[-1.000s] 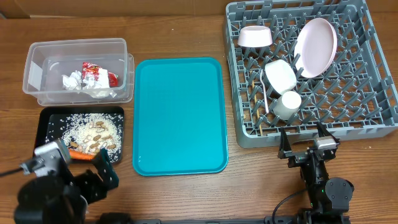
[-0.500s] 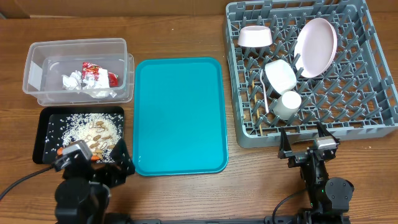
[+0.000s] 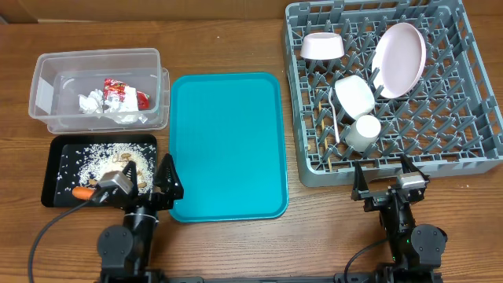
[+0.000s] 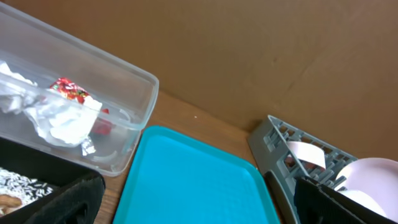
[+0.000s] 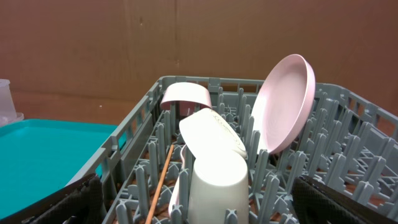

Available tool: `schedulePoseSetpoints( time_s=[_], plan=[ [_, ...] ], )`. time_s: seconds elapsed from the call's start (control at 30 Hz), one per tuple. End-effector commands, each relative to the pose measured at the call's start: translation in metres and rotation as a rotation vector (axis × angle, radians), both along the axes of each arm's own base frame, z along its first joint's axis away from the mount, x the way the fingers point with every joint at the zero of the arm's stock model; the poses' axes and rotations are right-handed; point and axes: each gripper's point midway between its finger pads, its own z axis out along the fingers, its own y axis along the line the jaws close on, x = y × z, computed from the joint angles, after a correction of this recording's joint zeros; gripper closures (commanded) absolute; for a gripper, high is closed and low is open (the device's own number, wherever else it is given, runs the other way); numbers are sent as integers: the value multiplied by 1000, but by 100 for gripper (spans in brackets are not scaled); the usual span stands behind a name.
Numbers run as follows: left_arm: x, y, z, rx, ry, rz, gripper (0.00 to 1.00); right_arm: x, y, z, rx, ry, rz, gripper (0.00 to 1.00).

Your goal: Sort waste into correct bins and load items into the dishwasher

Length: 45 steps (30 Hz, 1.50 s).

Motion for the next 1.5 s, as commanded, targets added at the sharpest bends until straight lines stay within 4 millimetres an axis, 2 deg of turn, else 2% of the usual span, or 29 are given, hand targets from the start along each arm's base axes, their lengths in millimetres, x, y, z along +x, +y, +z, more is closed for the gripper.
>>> schedulePoseSetpoints(
  time_s=[0.0,0.2,0.43,0.7,1.47],
  plan=[
    [-1,-2,-15,-15,-11,-15,0,0,0,-1,7,-5,2,0],
    [-4,4,-33,23,20,17,0,0,0,-1,7,-5,2,0],
    [-4,4,-34,344,7,0,0,0,0,-1,7,-5,3,0],
    [-4,-5,-34,509,-10,-47,0,0,0,-1,7,-5,3,0],
    [-4,-8,-34,500,-13,-59,0,0,0,-1,7,-5,2,0]
  ],
)
